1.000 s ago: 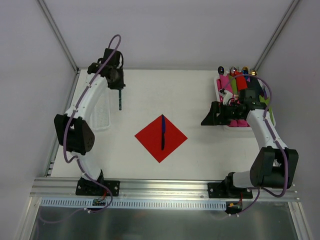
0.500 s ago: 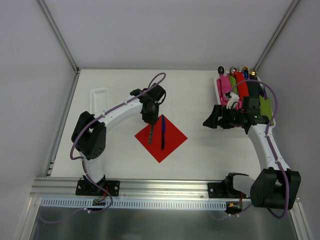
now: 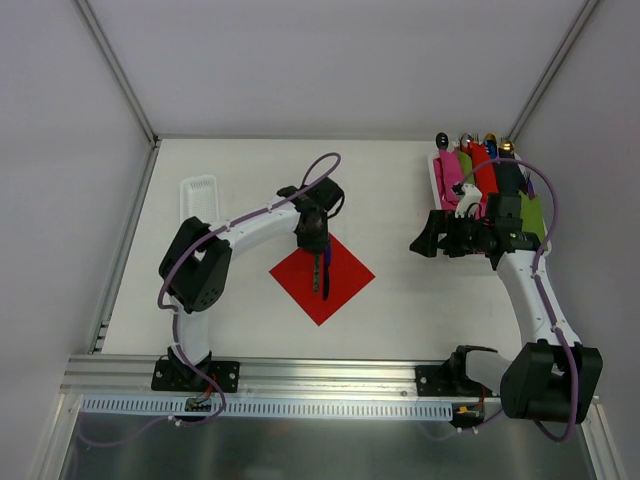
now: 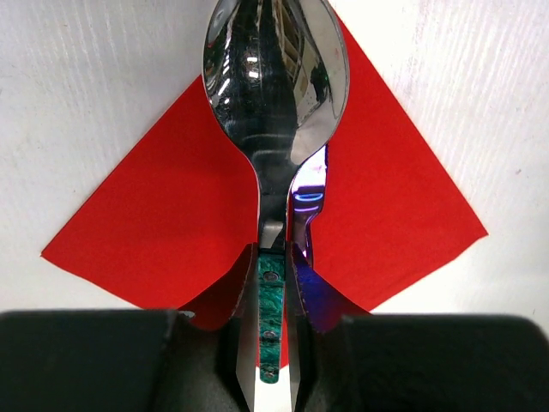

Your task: Place the utensils on the paper napkin and roll it up

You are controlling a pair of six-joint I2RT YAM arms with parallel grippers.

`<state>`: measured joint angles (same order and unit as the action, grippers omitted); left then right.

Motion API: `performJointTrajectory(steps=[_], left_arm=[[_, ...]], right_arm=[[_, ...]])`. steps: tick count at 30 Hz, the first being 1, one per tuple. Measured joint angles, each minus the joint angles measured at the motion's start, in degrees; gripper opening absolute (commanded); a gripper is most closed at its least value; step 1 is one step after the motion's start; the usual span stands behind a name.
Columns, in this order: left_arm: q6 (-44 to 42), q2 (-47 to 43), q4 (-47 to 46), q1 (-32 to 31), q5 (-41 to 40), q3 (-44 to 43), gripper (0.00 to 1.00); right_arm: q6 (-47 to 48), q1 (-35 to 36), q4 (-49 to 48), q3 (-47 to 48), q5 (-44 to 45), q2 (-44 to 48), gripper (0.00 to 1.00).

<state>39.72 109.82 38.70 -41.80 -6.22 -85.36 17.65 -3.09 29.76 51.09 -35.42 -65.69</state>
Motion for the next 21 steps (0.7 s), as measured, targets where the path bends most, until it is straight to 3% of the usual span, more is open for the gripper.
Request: performJointTrajectory(steps=[21], left_arm=[[0.5, 7.5, -1.4, 0.0, -0.2, -1.9, 0.04]], right_arm=[[2.5, -0.7, 1.0, 0.0, -3.1, 0.0, 0.99]])
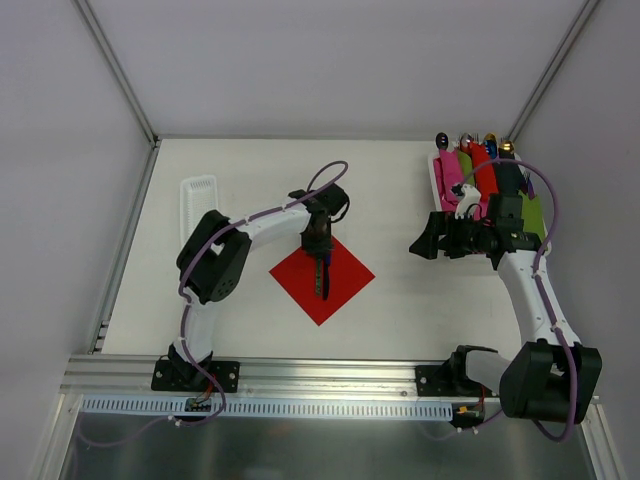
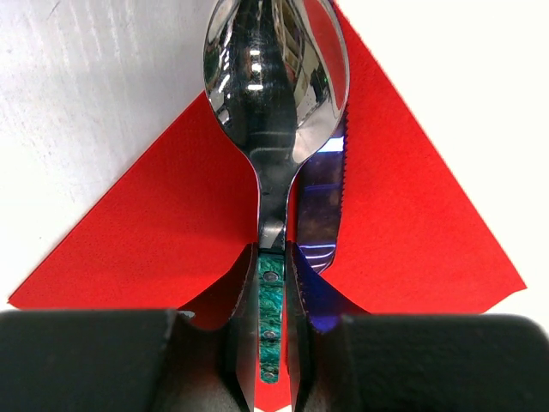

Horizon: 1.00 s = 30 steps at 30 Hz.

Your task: Place the utensils on the paper napkin and roll it up

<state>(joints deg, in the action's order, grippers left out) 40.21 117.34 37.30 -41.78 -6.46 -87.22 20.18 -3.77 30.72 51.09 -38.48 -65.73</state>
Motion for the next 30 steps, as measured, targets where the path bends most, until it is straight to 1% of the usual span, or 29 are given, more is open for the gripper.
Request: performJointTrajectory(steps=[11, 21, 22, 26, 30], left_arm=[[-0.2, 1.4, -0.3, 0.0, 0.0, -1.2, 0.08], [-0.2, 1.6, -0.6, 0.2, 0.0, -1.3, 0.2], [-0.2, 1.6, -0.6, 0.2, 0.0, -1.3, 0.23], [-0.2, 1.6, -0.6, 0.2, 0.0, -1.3, 0.29], [-0.2, 1.6, -0.6, 0.2, 0.0, -1.3, 0.32]], right_arm=[[0.0, -0.5, 0.0, 0.0, -0.4, -0.6, 0.99], [0.0, -0.7, 0.2, 0.0, -1.0, -1.3, 0.99], [0.0, -0.7, 0.2, 0.0, -1.0, -1.4, 0.99], [0.0, -0.7, 0.2, 0.0, -1.2, -1.5, 0.99], [0.0, -0.7, 0.2, 0.0, -1.3, -1.5, 0.99]])
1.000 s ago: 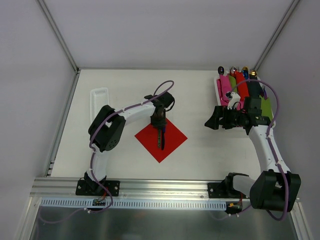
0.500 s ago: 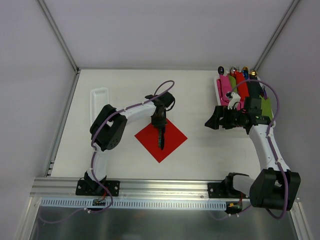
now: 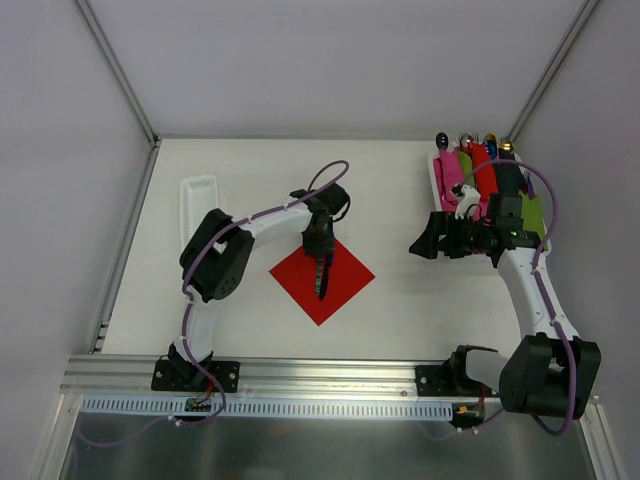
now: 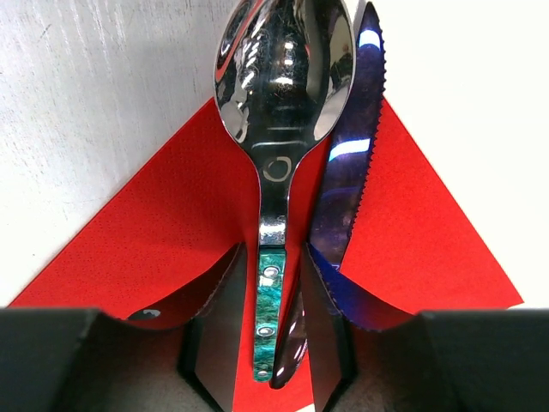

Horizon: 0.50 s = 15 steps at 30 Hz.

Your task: Place the utensils on the paper napkin and roll it up

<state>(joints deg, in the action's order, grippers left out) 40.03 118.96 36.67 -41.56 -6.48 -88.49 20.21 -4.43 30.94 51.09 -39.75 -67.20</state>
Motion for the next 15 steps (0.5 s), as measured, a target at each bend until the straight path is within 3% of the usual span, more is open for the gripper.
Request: performJointTrajectory(steps=[10, 15], left_arm=[[0.1, -2.6, 0.1, 0.0, -0.3, 1.4, 0.31], [0.2, -11.1, 0.1, 0.0, -1.7, 1.6, 0.24]], right_arm=[[0.0, -0.1, 0.0, 0.0, -0.7, 0.0, 0.99], [-1.0, 0.3, -0.6, 0.0, -1.4, -0.8, 0.83]])
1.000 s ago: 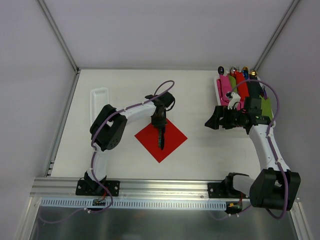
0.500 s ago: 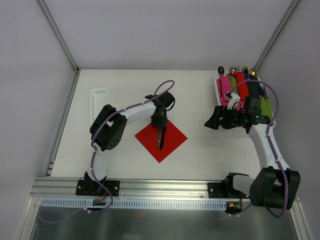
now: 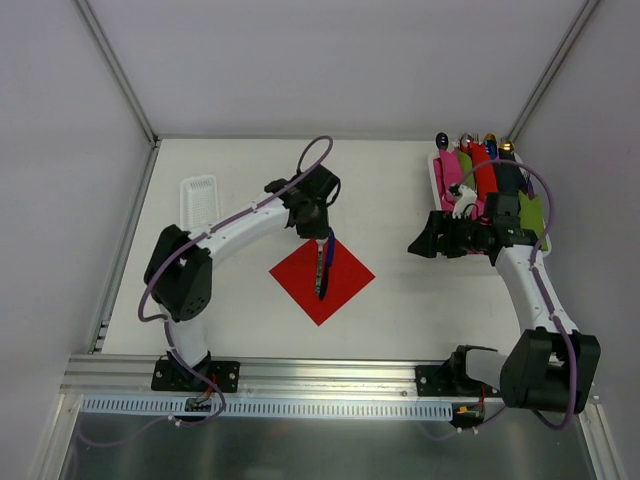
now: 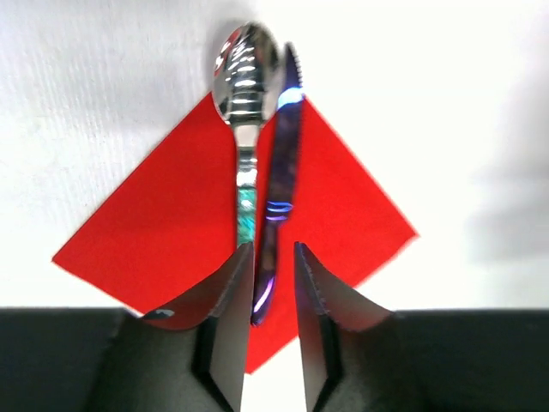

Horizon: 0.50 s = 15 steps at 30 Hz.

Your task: Place the utensils on the paper napkin and roll it up

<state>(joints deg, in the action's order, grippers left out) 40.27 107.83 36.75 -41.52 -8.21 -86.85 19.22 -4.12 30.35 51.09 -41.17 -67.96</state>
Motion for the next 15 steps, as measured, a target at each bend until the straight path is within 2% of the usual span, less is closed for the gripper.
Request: performJointTrajectory(steps=[3, 6, 12, 15], left_arm=[[-0.2, -5.5, -0.4, 0.3, 0.2, -0.1, 0.13], [-0.6, -7.0, -0.7, 0.3, 0.8, -0.2, 0.06], [-0.5, -1.9, -1.6, 0.2, 3.0, -0.3, 0.07], [0.0, 1.6, -2.1, 0.2, 3.8, -0.3, 0.07]], right_arm=[[-1.0, 1.9, -0.2, 0.0, 0.5, -1.4, 0.81], [-1.4, 3.5, -0.2, 0.0, 1.0, -1.9, 0.81], [-1.6, 3.8, -0.6, 0.0, 2.1, -1.9, 0.8], [-1.6, 3.8, -0.6, 0.0, 2.3, -1.9, 0.72]])
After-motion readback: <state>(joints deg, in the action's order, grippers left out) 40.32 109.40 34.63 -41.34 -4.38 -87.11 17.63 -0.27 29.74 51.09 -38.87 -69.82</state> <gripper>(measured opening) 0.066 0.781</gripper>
